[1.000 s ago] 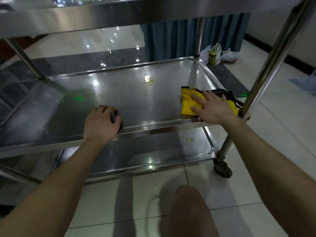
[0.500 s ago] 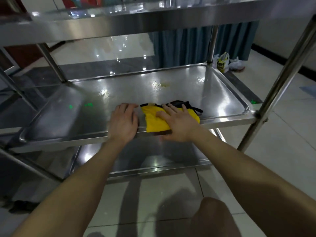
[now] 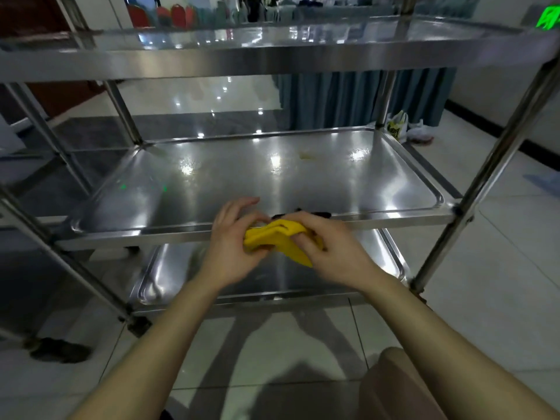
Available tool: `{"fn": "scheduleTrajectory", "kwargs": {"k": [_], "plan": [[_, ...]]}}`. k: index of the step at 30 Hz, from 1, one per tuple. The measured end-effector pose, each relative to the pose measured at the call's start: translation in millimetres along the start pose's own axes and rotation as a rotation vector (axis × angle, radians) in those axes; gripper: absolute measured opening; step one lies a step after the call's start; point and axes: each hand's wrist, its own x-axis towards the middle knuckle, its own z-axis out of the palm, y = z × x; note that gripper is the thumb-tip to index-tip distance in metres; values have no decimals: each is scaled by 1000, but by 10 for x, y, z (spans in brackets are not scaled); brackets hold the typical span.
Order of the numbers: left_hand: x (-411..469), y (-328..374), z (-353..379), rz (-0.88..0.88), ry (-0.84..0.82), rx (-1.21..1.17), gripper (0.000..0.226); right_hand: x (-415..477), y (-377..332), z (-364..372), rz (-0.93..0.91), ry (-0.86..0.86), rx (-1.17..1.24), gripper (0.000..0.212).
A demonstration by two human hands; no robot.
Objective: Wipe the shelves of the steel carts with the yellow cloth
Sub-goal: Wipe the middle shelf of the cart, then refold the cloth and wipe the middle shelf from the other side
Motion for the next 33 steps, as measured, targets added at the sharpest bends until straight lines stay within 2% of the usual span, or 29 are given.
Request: {"fn": "scheduleTrajectory", "kwargs": {"k": [2, 5, 8, 9, 10, 11, 12, 14, 16, 18, 21, 22, 23, 26, 29, 33], "plan": [[-95, 11, -120, -170, -79, -219, 36, -64, -57, 48, 72, 44, 75, 23], [-269, -84, -276, -440, -209, -483, 46, -97, -11, 166, 272, 76, 240, 16], [-502, -153, -290, -583, -186, -616, 46, -163, 109, 370, 426, -39, 388, 8], [-560, -179, -252, -598, -176, -641, 44, -181, 145, 453, 470, -114, 379, 14], [-610, -207, -201, -597, -169, -644, 41, -187, 171, 547, 507, -196, 338, 31], [-651, -239, -138, -586, -167, -627, 38, -184, 192, 645, 521, -269, 264, 45], [-692, -278, -65, -576, -172, -589, 38, -168, 205, 748, 492, -319, 172, 47], [-752, -338, 32, -580, -197, -463, 43, -112, 195, 939, 396, -377, 90, 25], [-809, -375, 7, -604, -186, -387, 49, -63, 151, 1029, 317, -420, 58, 33], [-853, -328, -141, -651, -228, -403, 51, -24, 7, 966, 265, -433, 10, 24], [-816, -109, -438, -783, -494, -359, 65, 28, -316, 648, 336, -509, -53, 14], [-803, 20, -515, -804, -581, -286, 65, 49, -445, 502, 383, -532, -45, 15], [-783, 162, -592, -819, -635, -235, 55, 67, -580, 339, 426, -545, -25, 14], [-655, 641, -906, -838, -613, -231, 25, 120, -1003, -249, 504, -528, 3, 27], [-338, 1188, -1334, -789, -556, -266, 10, 167, -1412, -911, 649, -465, 47, 32], [206, 1954, -1923, -686, -590, -233, 37, 228, -2087, -1829, 786, -294, 149, 44]]}}
